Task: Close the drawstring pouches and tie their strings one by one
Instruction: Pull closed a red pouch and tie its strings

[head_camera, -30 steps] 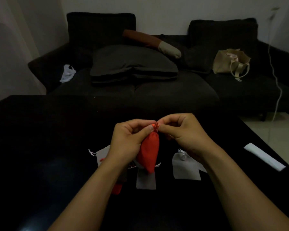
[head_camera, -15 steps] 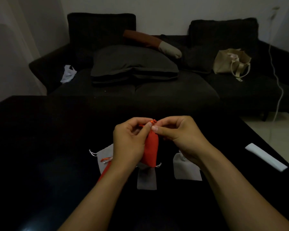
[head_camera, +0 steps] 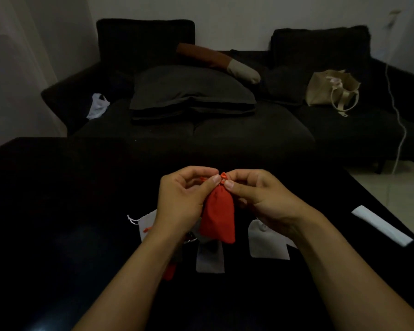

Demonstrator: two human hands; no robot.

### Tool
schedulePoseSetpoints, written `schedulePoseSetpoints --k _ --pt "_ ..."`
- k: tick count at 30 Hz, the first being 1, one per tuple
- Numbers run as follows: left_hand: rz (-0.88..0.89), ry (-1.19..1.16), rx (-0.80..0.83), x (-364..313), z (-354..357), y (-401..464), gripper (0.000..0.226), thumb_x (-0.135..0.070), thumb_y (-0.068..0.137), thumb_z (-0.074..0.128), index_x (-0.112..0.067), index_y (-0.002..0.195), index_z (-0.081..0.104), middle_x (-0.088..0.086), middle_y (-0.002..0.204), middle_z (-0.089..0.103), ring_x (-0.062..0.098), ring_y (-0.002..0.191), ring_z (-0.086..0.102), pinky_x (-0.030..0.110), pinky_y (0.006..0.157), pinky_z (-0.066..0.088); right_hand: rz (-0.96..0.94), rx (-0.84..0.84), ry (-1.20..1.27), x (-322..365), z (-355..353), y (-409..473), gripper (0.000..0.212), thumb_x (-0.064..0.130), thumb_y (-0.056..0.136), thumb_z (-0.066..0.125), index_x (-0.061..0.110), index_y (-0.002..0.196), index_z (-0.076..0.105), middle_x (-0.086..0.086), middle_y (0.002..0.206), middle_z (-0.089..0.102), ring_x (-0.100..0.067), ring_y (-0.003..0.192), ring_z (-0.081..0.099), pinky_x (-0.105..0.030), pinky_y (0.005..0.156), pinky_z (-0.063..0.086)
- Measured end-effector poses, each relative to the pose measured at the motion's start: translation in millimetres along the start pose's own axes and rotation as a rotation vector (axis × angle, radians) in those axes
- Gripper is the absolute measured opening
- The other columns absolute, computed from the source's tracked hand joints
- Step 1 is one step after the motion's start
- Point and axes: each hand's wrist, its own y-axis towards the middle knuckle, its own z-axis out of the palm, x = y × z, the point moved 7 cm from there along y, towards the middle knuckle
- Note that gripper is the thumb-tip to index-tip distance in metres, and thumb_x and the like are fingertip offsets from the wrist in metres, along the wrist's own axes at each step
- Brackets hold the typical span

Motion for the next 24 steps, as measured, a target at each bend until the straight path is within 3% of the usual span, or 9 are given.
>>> schedulePoseSetpoints --k 3,5,13,16,20,24 --pt "0.056 0.073 -0.011 -3.4 -2.8 0.8 0.013 -0.004 0.081 0.077 -0.015 0.087 0.075 0.003 0.082 0.077 0.013 0.079 0.074 0.023 0.071 0.057 0.055 -0.038 0.008 -2.7 2.4 2.4 0.03 0.033 0.098 0.055 0.006 0.091 0.066 0.001 0.07 0.055 -0.005 0.061 0.048 -0.019 0.058 0.035" --pt "0.082 0.116 0.006 -5.4 -1.1 -0.7 0.013 -0.005 0.08 0.078 -0.015 0.088 0.076 0.002 0.083 0.077 0.015 0.081 0.074 0.025 0.074 0.058 0.105 -0.128 0.024 -7.6 -0.7 5.8 0.037 0.046 0.093 0.059 0.01 0.085 0.066 -0.004 0.071 0.053 -0.01 0.062 0.047 -0.024 0.06 0.035" --pt "0.114 0.15 0.015 -8.9 1.5 -3.0 0.014 -0.005 0.079 0.079 -0.015 0.085 0.071 0.0 0.08 0.074 0.008 0.076 0.072 0.019 0.069 0.055 0.134 -0.163 0.091 -10.1 1.0 7.8 0.03 0.023 0.099 0.053 0.01 0.072 0.058 0.0 0.06 0.047 -0.006 0.052 0.043 -0.019 0.05 0.033" --pt "0.157 0.165 0.1 -11.5 5.9 -1.7 0.017 0.0 0.081 0.075 -0.016 0.086 0.073 -0.002 0.08 0.075 0.006 0.077 0.072 0.018 0.071 0.054 0.133 -0.184 0.21 -9.7 -0.3 6.5 0.03 0.019 0.098 0.054 0.009 0.07 0.058 -0.001 0.06 0.046 -0.007 0.052 0.041 -0.019 0.048 0.032" --pt "0.339 0.364 0.196 -19.9 9.5 -3.8 0.018 -0.002 0.08 0.077 -0.015 0.093 0.077 -0.004 0.087 0.076 0.006 0.084 0.072 0.025 0.077 0.058 0.25 -0.213 0.347 -19.6 -1.9 4.0 0.023 0.016 0.095 0.059 0.006 0.074 0.059 -0.001 0.058 0.045 -0.007 0.051 0.04 -0.017 0.044 0.028" --pt "0.587 0.535 0.203 -28.2 12.5 -8.3 0.017 -0.004 0.079 0.078 -0.012 0.094 0.079 -0.003 0.087 0.076 0.002 0.082 0.07 0.019 0.075 0.055 0.363 -0.19 0.465 -35.5 5.0 6.6 0.02 0.016 0.093 0.059 0.009 0.074 0.058 -0.001 0.058 0.042 -0.007 0.049 0.036 -0.015 0.039 0.025"
